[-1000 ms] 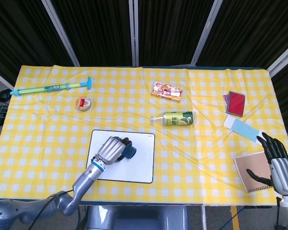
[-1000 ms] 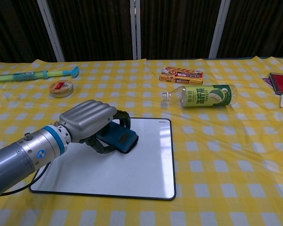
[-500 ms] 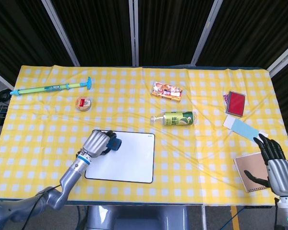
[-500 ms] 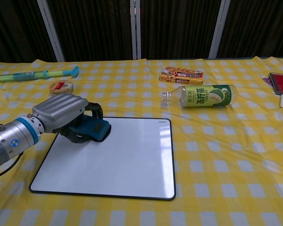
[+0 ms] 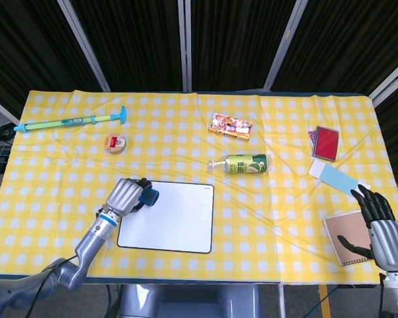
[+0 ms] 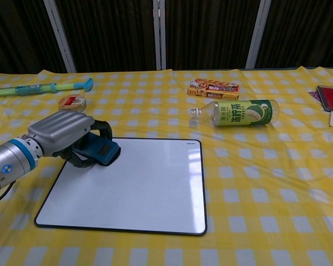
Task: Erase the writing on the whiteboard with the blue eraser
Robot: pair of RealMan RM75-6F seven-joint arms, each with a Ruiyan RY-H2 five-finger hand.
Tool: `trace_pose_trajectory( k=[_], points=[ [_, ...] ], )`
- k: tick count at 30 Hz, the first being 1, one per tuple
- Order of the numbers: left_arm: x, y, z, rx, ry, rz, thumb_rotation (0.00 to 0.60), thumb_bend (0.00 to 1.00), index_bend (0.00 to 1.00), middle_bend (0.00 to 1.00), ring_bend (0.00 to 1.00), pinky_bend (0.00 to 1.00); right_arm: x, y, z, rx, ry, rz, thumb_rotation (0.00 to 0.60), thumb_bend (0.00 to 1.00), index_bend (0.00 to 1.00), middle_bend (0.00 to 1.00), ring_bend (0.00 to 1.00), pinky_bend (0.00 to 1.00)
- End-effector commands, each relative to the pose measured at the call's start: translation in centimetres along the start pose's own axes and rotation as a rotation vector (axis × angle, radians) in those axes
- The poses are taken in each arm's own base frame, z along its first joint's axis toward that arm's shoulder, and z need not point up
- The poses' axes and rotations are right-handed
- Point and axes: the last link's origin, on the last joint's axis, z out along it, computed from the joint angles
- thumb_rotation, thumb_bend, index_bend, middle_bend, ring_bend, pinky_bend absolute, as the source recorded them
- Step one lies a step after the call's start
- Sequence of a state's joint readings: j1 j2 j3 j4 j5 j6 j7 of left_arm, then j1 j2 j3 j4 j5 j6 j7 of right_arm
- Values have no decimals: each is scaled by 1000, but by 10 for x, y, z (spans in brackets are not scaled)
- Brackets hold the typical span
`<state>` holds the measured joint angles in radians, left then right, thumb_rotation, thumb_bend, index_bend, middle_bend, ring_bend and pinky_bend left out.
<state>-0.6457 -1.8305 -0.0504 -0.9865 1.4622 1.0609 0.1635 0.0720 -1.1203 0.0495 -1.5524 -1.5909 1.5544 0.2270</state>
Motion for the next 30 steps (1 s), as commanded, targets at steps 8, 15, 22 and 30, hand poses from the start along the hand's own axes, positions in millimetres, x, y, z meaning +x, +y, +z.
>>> trace_pose_trajectory(
  k=[8,15,22,30],
  points=[
    [1,58,1,-114,-3,-53,600,602,805,614,518,604,5,2,-1,-1,15,13,600,68,0,0,0,0],
    [4,86,-5,-169,4,-79,600,602,805,614,518,604,8,2,-2,3,22,15,600,68,0,0,0,0],
    [5,74,-5,-134,0,-63,600,602,805,614,518,603,8,0,-3,7,25,12,600,68,0,0,0,0],
    [0,31,-1,-31,-32,-26,600,601,806,614,518,604,5,-3,-4,18,20,1,600,68,0,0,0,0]
  ],
)
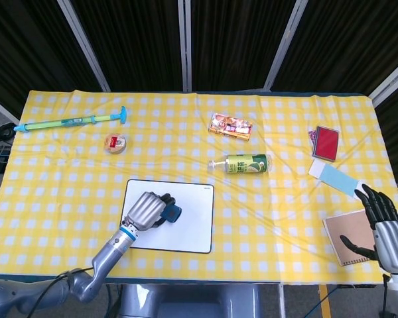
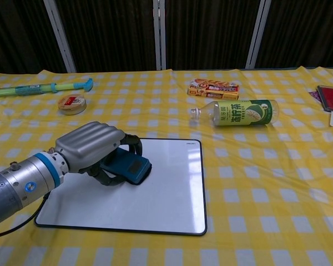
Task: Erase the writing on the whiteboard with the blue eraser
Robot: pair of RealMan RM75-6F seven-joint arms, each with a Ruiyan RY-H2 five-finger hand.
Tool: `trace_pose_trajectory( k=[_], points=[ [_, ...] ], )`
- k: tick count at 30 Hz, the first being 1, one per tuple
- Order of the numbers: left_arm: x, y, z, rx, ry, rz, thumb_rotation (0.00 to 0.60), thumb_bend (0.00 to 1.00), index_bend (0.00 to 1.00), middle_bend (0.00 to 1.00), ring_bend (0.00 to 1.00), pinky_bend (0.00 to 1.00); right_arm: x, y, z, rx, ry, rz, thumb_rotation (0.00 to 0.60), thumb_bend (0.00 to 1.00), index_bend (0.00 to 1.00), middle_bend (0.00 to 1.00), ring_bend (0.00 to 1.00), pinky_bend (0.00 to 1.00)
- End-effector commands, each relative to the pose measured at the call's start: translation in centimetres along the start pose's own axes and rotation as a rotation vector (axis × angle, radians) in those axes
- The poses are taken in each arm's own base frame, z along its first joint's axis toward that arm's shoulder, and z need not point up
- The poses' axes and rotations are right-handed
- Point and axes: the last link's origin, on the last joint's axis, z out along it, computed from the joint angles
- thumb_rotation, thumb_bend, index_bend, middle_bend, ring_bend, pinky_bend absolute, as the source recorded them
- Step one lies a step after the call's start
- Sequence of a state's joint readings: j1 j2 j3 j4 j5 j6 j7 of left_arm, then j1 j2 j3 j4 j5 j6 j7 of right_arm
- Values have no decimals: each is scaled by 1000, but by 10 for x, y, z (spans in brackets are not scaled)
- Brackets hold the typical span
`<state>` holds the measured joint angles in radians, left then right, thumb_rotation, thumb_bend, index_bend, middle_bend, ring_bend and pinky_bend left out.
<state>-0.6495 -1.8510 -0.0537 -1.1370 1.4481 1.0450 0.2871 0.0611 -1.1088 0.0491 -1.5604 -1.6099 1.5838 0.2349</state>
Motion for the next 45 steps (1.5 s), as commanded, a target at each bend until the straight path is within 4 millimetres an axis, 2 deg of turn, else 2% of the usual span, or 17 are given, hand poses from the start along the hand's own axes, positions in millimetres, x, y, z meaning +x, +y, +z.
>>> trace_pose_trajectory(
  k=[1,12,23,28,34,45],
  points=[
    [-2,-23,1,63,-22,-1,600,601,806,614,518,604,-1,-1,-1,3,-2,-3,600,68,0,0,0,0],
    [4,-53,8,110,-18,49,600,601,806,614,518,604,-4,1,1,-4,-12,-8,600,68,0,0,0,0],
    [7,-64,14,135,-15,41,600,602,806,614,518,604,-4,2,2,-10,-11,-4,600,67,0,0,0,0],
    [6,-54,20,113,-17,35,600,602,806,614,518,604,-3,3,3,-14,-12,-3,600,68,0,0,0,0],
    [5,-31,30,73,-18,-6,600,602,806,614,518,604,-3,6,4,-15,-7,-2,600,68,0,0,0,0],
    [5,22,35,-33,-16,-62,600,601,805,614,518,604,2,6,0,-12,17,-4,600,68,0,0,0,0]
  ],
)
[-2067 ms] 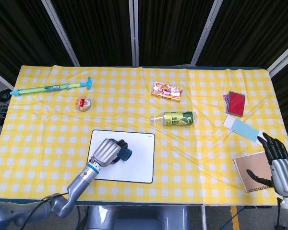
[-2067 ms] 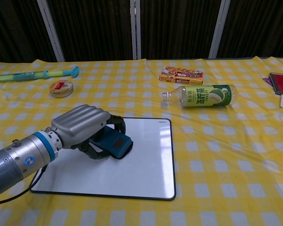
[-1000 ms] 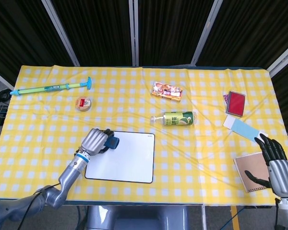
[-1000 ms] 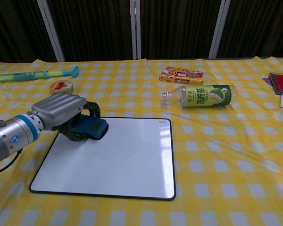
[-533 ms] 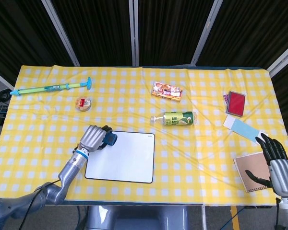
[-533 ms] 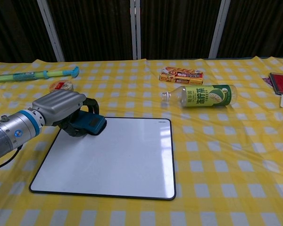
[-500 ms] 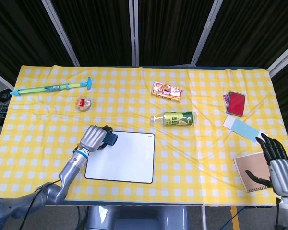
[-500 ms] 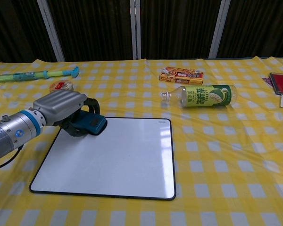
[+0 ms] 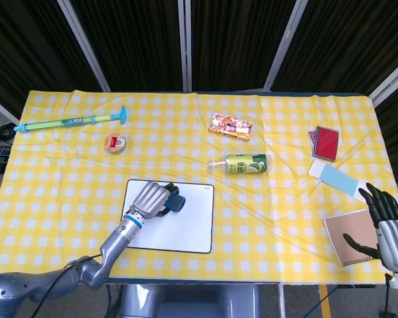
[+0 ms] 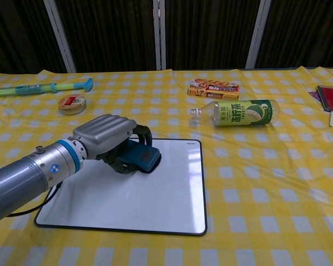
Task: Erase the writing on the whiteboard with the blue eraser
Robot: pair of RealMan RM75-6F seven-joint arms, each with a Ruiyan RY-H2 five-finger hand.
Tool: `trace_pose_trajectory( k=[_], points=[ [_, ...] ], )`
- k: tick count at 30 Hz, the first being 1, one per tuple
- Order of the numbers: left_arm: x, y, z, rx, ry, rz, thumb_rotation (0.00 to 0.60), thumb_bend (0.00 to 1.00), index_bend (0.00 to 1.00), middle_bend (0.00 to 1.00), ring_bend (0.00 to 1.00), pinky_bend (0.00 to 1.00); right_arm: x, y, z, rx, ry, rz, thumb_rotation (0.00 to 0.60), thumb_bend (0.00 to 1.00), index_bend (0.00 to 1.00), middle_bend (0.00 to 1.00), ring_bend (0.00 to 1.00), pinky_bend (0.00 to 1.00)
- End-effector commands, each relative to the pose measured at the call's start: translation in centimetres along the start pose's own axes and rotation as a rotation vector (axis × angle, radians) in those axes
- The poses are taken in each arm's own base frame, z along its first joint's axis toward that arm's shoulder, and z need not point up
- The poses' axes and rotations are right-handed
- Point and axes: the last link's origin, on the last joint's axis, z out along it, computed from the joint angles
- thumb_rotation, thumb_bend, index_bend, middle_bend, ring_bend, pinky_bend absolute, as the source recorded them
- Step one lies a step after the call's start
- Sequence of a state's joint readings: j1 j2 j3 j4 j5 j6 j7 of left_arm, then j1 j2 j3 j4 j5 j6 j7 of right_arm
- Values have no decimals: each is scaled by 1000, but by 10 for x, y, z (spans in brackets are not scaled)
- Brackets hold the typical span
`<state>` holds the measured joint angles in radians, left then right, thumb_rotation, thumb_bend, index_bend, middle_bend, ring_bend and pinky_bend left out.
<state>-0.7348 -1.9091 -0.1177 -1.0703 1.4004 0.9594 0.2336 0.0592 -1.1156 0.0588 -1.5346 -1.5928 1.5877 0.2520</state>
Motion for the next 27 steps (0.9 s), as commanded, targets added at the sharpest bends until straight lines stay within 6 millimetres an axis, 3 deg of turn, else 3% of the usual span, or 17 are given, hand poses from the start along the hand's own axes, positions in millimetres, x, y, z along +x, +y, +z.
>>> trace_pose_trajectory(
  k=[1,8,15,16,22,27],
  points=[
    [-1,14,0,-32,-1,-1,600,601,806,614,518,604,0,-1,-2,5,0,-4,600,68,0,0,0,0],
    [0,11,0,-24,5,23,600,602,806,614,518,604,0,-2,-4,5,3,-5,600,68,0,0,0,0],
    [11,-28,-5,52,33,48,600,602,805,614,518,604,1,-1,-5,1,7,-6,600,67,0,0,0,0],
    [18,-41,-8,80,55,49,600,602,806,614,518,604,1,-2,-5,2,6,-8,600,68,0,0,0,0],
    [51,-81,-36,145,154,-3,600,601,805,614,518,604,-2,-4,-6,6,0,-16,600,68,0,0,0,0],
    [55,-99,-65,182,180,-5,600,601,806,614,518,603,-3,-6,-5,14,-1,-21,600,68,0,0,0,0]
  ],
)
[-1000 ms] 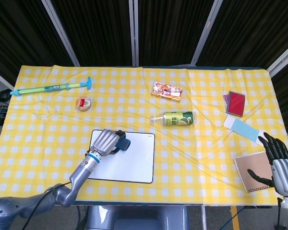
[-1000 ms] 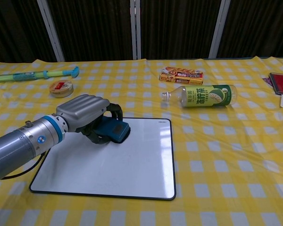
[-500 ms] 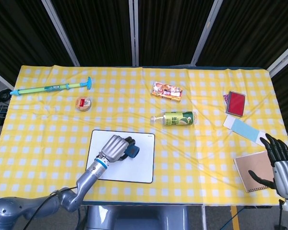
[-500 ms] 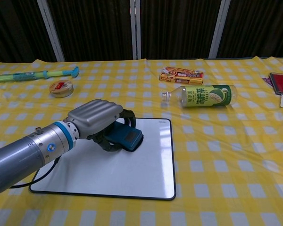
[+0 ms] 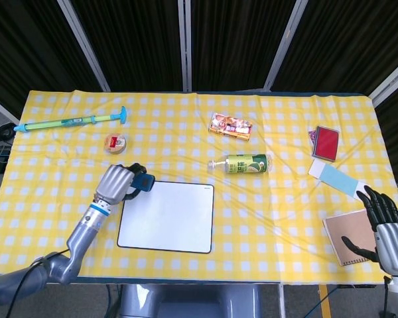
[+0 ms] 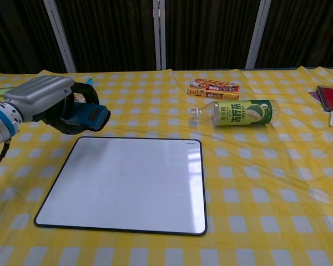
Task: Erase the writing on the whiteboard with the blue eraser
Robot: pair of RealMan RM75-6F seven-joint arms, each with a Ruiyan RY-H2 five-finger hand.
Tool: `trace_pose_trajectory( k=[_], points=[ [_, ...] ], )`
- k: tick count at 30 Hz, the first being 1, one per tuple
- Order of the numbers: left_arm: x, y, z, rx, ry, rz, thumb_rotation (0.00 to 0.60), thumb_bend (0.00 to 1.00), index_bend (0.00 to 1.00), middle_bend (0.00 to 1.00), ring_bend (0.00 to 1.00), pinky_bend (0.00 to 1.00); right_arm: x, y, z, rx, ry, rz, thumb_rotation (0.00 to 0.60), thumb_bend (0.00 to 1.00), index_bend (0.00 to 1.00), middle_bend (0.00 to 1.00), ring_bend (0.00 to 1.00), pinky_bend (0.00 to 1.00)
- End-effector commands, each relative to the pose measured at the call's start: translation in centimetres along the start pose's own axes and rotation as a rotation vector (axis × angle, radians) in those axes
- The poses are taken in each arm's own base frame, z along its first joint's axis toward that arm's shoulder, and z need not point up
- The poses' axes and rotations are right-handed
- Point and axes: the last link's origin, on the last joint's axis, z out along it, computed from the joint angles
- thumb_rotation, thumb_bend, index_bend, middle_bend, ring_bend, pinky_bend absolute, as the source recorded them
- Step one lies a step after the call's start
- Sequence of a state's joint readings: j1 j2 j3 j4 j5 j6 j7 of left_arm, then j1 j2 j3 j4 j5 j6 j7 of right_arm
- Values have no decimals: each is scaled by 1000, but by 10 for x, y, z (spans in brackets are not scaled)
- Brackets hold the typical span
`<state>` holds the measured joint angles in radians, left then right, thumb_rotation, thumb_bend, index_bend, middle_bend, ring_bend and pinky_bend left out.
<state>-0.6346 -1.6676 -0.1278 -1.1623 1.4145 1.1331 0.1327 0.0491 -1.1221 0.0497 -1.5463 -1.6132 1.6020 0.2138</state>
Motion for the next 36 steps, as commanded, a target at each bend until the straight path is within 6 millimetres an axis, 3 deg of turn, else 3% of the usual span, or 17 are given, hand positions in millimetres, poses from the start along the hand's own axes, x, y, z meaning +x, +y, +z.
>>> trace_pose_trajectory(
  k=[1,9,16,19,21,24,27,29,36],
  points=[
    [3,-15,-19,23,8,-3,600,601,806,614,518,603,-1,-1,0,4,0,-2,600,68,0,0,0,0],
    [-4,-43,-59,69,-48,85,600,600,804,614,518,593,-4,-7,-3,27,-10,-11,600,67,0,0,0,0],
    [-15,-49,-77,99,-86,94,600,581,744,568,493,559,-5,-14,-6,48,-10,-14,600,67,0,0,0,0],
    [-17,-48,-80,107,-88,86,600,492,606,381,336,420,-3,-15,-8,52,-5,-12,600,67,0,0,0,0],
    [-19,-48,-83,109,-105,92,600,391,448,151,146,236,-2,-15,-9,51,-2,-7,600,67,0,0,0,0],
    [-21,-49,-85,115,-137,90,600,287,216,5,7,39,0,-14,-9,49,2,-1,600,68,0,0,0,0],
    [-21,-50,-88,135,-187,50,600,206,54,0,0,0,1,-13,-8,49,6,4,600,67,0,0,0,0],
    [-18,-51,-90,145,-203,28,600,158,10,0,0,0,1,-13,-9,49,5,3,600,68,0,0,0,0],
    [14,-66,-134,247,-100,-8,600,79,0,0,0,0,-4,-11,-5,40,-16,-30,600,67,0,0,0,0]
  ],
)
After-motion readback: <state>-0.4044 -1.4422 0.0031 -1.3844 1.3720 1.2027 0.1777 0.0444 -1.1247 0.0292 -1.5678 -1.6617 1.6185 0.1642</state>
